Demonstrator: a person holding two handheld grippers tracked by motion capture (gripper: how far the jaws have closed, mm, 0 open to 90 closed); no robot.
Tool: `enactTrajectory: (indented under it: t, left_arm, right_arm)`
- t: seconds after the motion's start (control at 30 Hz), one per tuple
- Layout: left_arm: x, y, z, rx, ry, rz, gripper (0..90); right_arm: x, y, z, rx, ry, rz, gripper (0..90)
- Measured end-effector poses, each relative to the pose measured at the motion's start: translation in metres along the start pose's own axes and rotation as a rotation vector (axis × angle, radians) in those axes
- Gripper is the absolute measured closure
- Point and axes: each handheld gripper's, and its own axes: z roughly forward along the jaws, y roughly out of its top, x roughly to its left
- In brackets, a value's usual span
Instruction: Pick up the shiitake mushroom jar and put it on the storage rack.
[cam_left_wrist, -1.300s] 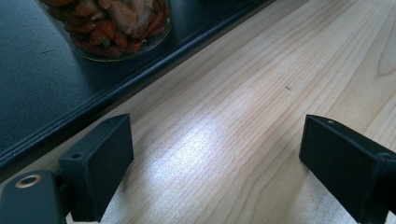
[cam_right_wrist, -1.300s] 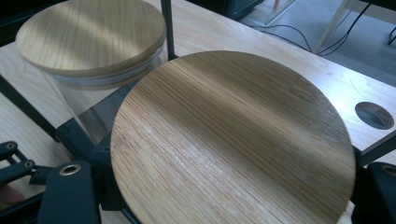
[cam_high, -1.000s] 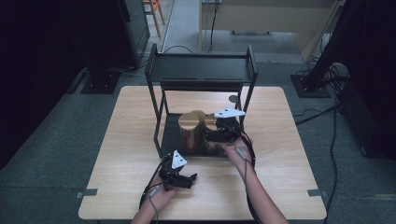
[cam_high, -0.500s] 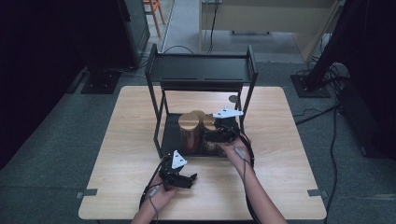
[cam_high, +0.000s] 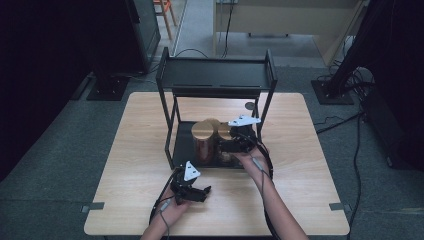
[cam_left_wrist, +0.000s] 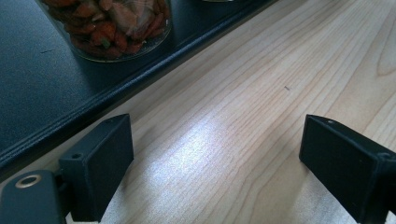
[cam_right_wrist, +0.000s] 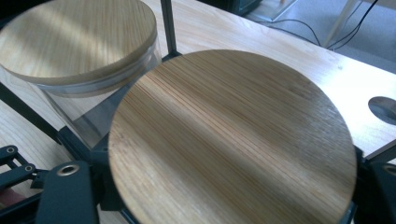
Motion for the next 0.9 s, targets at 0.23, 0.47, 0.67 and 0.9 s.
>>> enactTrajectory:
  t: [0.23,0.47,0.67,0.9]
  left_arm:
    - [0.000,0.000,0.000,0.000,0.000,0.000,10.2]
    - [0.000,0.000,0.000,0.000,0.000,0.000,10.2]
    - [0.000,0.000,0.000,0.001,0.001,0.002,10.2]
    - [0.000,0.000,0.000,0.001,0.000,0.002,10.2]
  right_arm:
    - [-0.001,-0.005,0.000,-0.001,-0.002,0.005,21.0]
    - [0.000,-0.009,-0.006,-0.001,-0.012,0.008,20.9]
    - [0.001,-0.012,-0.013,0.001,-0.007,0.021,21.0]
    - [0.002,-0.015,-0.023,-0.006,-0.008,0.023,21.1]
